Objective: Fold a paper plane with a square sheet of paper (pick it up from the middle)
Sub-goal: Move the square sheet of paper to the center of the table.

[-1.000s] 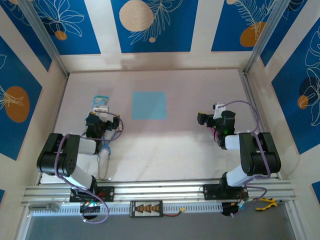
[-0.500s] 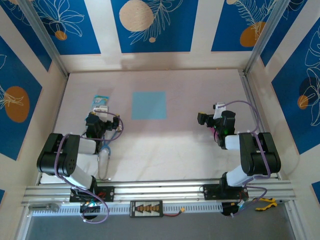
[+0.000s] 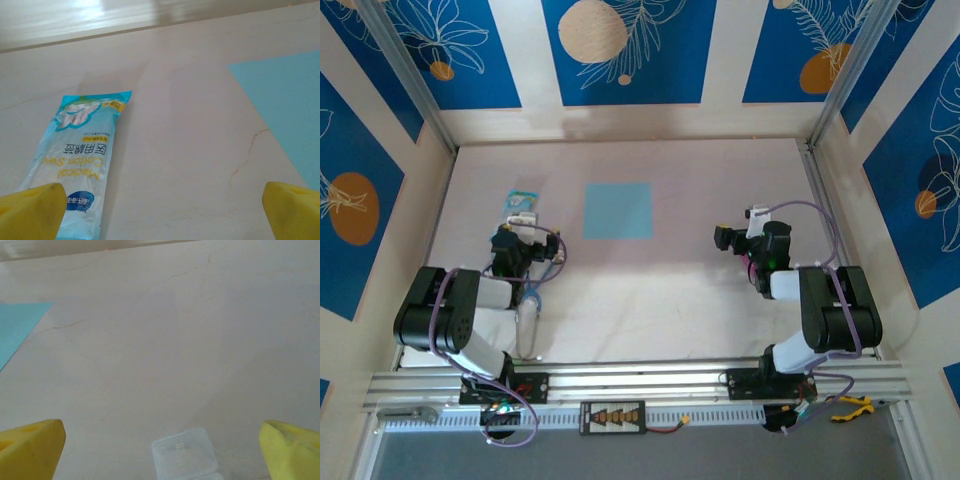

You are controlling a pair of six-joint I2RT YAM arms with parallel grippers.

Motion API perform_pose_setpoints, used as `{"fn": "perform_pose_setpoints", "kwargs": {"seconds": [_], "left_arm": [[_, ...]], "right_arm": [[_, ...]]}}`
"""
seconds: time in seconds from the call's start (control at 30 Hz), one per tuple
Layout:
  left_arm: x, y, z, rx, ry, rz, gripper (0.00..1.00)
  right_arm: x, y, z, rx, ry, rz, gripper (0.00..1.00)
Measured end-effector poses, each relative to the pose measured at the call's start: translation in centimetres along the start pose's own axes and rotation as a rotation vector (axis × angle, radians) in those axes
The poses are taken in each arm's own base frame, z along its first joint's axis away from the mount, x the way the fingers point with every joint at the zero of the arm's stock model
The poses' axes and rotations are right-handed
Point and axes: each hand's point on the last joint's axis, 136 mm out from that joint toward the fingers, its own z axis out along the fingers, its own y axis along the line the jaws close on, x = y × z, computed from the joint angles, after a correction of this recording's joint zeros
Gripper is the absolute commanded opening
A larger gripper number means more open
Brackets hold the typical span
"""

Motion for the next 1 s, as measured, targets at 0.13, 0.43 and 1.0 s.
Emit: {"fn": "perform_pose_setpoints", "kwargs": {"seconds": [0.13,0.43,1.0], "left_arm": [[-0.1,0.0,-1.2,0.0,-0.004,-0.001,1.0],[-6.1,2.2,-3.2,-0.098,-0.017,-0.134,1.0],[-8.0,-6.9,1.0,0.352,0.426,-0.592,0.84]], "right_arm": [[-2.1,0.5,-1.4,-0.015,0.0,0.026,0.99],[-4.3,0.4,-5.8,0.021,0.042,0.172,0.99],[-0.7,6.7,-8.0,-0.283,0.414,0.697,0.99]]}}
